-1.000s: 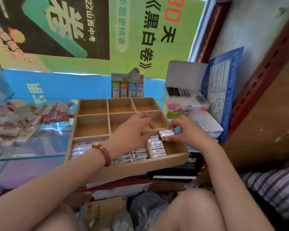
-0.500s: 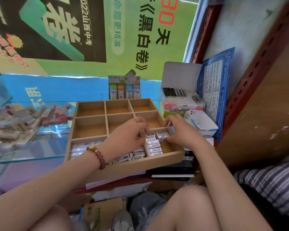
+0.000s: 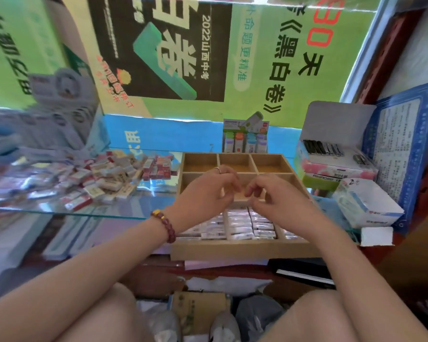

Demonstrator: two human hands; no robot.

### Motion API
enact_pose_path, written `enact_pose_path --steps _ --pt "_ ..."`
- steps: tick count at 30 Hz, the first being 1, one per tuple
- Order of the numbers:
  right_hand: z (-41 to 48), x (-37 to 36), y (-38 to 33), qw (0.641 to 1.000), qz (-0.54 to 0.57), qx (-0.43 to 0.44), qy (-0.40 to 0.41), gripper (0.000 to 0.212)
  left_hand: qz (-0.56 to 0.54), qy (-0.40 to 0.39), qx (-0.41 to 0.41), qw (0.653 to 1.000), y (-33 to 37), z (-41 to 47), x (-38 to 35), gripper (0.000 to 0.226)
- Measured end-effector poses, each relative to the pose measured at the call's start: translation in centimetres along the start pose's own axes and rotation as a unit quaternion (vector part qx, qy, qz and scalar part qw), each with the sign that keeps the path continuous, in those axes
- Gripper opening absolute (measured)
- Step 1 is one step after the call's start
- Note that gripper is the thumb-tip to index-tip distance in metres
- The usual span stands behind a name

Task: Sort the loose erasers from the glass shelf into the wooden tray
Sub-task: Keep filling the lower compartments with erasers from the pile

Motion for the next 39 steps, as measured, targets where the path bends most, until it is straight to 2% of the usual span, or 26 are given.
enact_pose_path --steps 4,7,11,13,16,21,25,28,30,35,39 --pt "1.9 -3.1 -5.4 0.997 0.024 0.057 -0.045 0.009 -0.003 0.046 0.101 0.994 -6.1 -3.2 3.2 0.017" --pt "3.3 -5.9 -8.8 0.992 0.025 0.092 -0.086 0.009 0.04 0.077 0.182 0.979 -11.3 -6.6 5.5 0.016" --pt "5.1 -10.1 -12.3 0.982 0.024 0.123 -0.141 0.012 0.112 0.117 0.287 0.944 -16.1 -11.3 9.0 0.034" --pt "6.0 -12.2 -13.3 0.981 0.031 0.128 -0.144 0.013 0.152 0.15 0.324 0.921 -17.6 -13.3 10.6 0.044" --pt "7.6 -15.1 -14.1 0.984 0.002 0.121 -0.128 0.024 0.148 0.17 0.365 0.903 -19.9 -15.5 11.6 0.056" --pt "10.2 -19.3 -14.5 0.977 -0.116 0.129 -0.124 0.051 0.15 0.116 0.379 0.906 -22.7 -17.2 10.7 0.058" --pt "12.3 -20.0 -13.4 0.987 -0.099 0.073 -0.101 0.063 0.16 0.089 0.378 0.907 -23.5 -17.5 9.8 0.057" --pt "14.1 -18.0 -11.8 0.99 -0.143 0.01 0.005 0.062 0.165 0.076 0.381 0.907 -23.4 -17.4 8.9 0.061" --pt "14.8 -16.8 -10.6 0.986 -0.159 -0.034 0.046 0.066 0.174 0.076 0.381 0.905 -23.3 -17.2 8.6 0.064" --pt "15.7 -17.1 -9.3 0.972 -0.224 -0.066 -0.001 0.076 0.177 0.082 0.392 0.899 -23.5 -17.0 8.4 0.066" --pt "16.0 -17.1 -9.3 0.966 -0.247 -0.07 0.0 0.059 0.179 0.094 0.393 0.897 -23.5 -17.3 8.4 0.066"
Point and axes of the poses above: each hand's wrist, its own z-axis towards the middle knuckle, its own x-axis out of the back of the hand, y = z × x, the point moved 8 cm from there along z, towards the middle knuckle, and after that the axes turned 4 degrees about z, right-handed, at the moved point
